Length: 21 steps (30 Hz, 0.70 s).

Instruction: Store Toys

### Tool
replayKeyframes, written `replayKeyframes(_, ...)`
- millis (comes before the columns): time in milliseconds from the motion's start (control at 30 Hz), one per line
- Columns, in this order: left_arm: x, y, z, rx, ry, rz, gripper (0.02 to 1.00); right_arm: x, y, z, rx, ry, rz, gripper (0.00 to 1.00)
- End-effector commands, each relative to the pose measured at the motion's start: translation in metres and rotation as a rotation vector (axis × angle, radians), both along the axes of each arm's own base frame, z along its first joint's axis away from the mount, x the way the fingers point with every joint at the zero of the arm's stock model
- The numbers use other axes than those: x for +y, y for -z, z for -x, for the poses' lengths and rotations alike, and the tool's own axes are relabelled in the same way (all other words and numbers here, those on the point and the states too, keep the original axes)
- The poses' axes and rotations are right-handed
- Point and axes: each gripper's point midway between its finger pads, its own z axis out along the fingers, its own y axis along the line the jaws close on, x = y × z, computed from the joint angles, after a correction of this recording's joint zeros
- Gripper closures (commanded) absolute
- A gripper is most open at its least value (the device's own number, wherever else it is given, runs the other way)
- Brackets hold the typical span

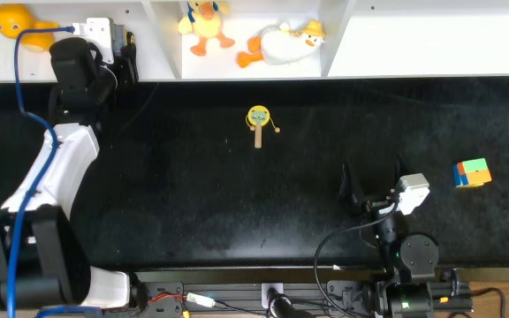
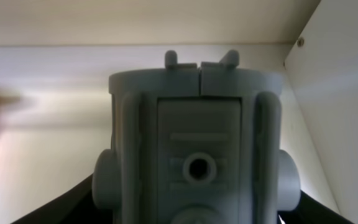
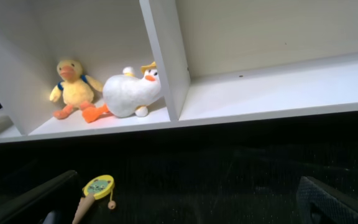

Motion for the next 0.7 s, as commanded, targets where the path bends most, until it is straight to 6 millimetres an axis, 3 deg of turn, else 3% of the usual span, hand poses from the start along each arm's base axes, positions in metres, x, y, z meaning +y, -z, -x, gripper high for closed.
replayKeyframes(33,-0.007,-0.002,-0.012,-0.036,0.021,0.025,0.7,0.0,0.004,0.0,0.002,0.0,-0.004,0.007)
replayKeyframes(333,-0.008,0.011,-0.02,-0.039,0.027,0.028,0.676,0.0,0.004,0.0,0.002,0.0,-0.004,0.007)
replayKeyframes(567,-0.008,0.014,-0.02,-0.033,0.026,0.029,0.52,0.0,0.004,0.0,0.002,0.0,-0.004,0.005)
replayKeyframes(700,-0.008,0.015,-0.02,-0.032,0.026,0.028,0.505,0.0,0.004,0.0,0.002,0.0,-0.004,0.005)
